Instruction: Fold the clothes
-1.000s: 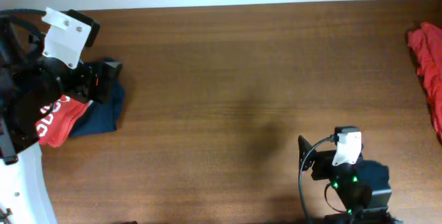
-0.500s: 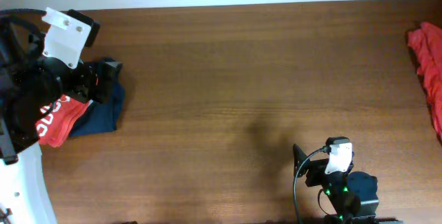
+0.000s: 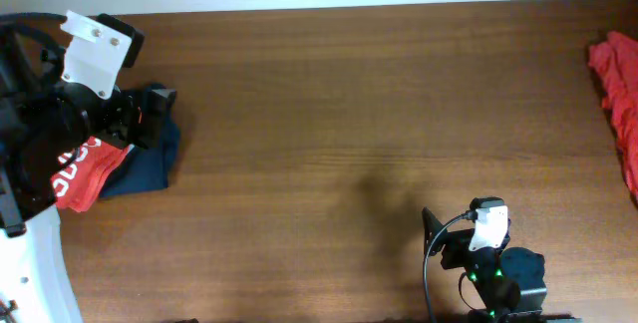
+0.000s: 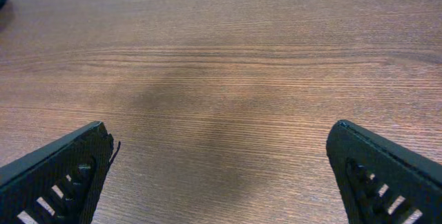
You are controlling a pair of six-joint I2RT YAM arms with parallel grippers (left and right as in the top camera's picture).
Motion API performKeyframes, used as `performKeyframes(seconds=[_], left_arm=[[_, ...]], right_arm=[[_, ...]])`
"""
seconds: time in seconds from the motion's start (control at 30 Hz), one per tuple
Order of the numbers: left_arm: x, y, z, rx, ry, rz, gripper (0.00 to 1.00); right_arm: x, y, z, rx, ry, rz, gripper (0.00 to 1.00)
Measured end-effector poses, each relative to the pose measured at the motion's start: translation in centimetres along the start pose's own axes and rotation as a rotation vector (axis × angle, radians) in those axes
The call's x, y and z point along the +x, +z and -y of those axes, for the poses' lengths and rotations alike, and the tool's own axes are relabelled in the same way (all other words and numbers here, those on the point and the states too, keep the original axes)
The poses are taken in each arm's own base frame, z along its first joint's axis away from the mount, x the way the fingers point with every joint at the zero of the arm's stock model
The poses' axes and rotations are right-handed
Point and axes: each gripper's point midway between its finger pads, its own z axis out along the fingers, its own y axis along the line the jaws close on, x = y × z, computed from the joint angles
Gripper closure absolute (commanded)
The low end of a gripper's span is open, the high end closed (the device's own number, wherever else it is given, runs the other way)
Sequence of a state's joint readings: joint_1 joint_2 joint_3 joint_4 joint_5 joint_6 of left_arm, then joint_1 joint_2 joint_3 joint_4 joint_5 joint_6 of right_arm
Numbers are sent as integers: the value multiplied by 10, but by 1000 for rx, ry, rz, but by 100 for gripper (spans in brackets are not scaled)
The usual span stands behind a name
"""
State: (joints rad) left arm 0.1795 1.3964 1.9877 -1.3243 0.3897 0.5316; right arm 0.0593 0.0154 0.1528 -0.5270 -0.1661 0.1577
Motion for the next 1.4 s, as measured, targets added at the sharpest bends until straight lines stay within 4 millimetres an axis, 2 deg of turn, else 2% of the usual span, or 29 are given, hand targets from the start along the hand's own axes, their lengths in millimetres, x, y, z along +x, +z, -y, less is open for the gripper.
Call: performKeyframes(seconds=[0.3,0.5,0.57,0.6,0.7,0.8,0.87,0.93,1.0,1.03,1.1,1.17,1.23,1.4], left_arm=[[0,0,0,0,0,0,1],[16,-5,3,-27,-4,-73,1],[22,-12,14,-17,5,-100,1],[24,-22,27,-9,36,-100,1],[21,-45,44,-36,94,-47,1],[15,-63,44,-126,112,53,1],[24,-73,45,-191,97,100,1],[35,-74,45,-229,79,123,1],[56,-63,44,-281,61,161,1],[57,-58,42,-304,61,201,1],[76,-36,42,-331,39,241,1],[109,-10,46,-338,18,243,1],[121,1,48,-346,5,268,1],[178,36,63,-336,-34,268,1]], right_arm=[[0,0,0,0,0,0,1],[0,0,0,0,0,0,2],[0,0,0,0,1,1,1],[0,0,0,-1,0,1,2],[0,0,0,-1,0,1,1],[0,0,0,-1,1,1,1],[-1,0,0,-1,-1,3,1],[0,0,0,0,0,2,1],[0,0,0,-1,0,4,1],[-1,0,0,-1,0,4,2],[-1,0,0,-1,-1,6,1],[-1,0,0,-1,-1,7,1],[-1,0,0,-1,-1,6,1],[-1,0,0,-1,-1,7,1]])
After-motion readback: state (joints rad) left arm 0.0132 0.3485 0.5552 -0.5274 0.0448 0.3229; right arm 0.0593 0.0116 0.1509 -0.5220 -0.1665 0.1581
